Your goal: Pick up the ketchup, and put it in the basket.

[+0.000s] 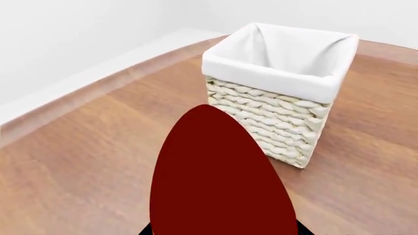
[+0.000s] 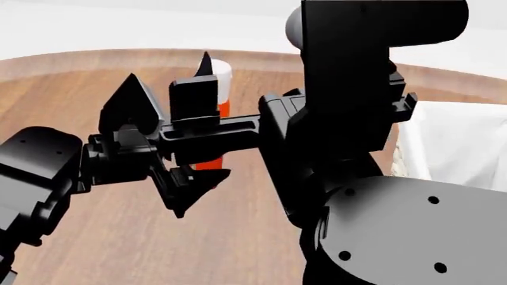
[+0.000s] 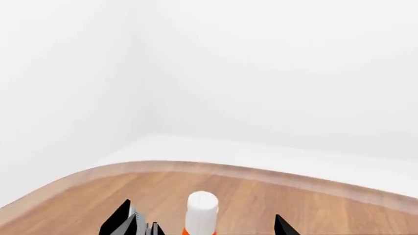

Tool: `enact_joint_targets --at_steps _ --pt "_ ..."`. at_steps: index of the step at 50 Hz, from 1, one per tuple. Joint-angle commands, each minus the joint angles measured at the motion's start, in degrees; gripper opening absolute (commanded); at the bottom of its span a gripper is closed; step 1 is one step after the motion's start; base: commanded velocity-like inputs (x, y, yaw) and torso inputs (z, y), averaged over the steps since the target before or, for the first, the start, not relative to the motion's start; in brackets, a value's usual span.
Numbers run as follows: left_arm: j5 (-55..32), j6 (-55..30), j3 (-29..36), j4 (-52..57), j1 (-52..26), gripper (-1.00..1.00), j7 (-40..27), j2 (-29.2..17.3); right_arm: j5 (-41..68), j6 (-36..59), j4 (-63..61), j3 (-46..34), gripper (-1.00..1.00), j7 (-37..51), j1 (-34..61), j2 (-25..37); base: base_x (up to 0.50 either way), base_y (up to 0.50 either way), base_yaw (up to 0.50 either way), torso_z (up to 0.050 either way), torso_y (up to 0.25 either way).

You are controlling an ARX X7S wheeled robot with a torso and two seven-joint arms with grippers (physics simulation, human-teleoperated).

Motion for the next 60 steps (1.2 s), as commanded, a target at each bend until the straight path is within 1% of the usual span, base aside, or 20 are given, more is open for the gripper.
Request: enact_joint_targets --at_steps 1,14,21,34,60 --pt "-0.8 -1.4 -1.2 2.2 0.4 -1.0 -0.1 -0.2 -7.0 -1.2 5.5 -1.8 1.0 -7.4 0.9 -1.5 0.0 0.0 0.0 0.0 0.0" --pt "-1.2 -3.3 -0.9 5.7 1.5 -1.0 -0.6 -1.1 -14.0 -4.9 10.1 -4.7 1.0 -14.5 -2.5 -2.6 0.0 0.0 0.0 0.0 0.0" --pt "-1.3 -3.3 -0.8 5.6 1.6 -1.0 -0.6 -1.0 -17.0 -7.0 12.5 -6.4 1.0 -17.6 -3.8 -3.5 0.0 0.0 0.0 0.0 0.001" --pt "-1.2 -2.2 -0.5 3.8 1.5 -1.0 -0.1 -0.6 -19.5 -9.1 15.9 -7.5 1.0 -20.0 -3.5 -4.1 0.0 0.0 0.0 0.0 0.0" --pt "-1.4 -2.7 0.1 4.9 2.2 -1.0 -0.2 -0.5 -23.8 -12.2 21.7 -10.8 1.0 -23.5 -3.6 -5.4 0.0 0.0 0.0 0.0 0.0"
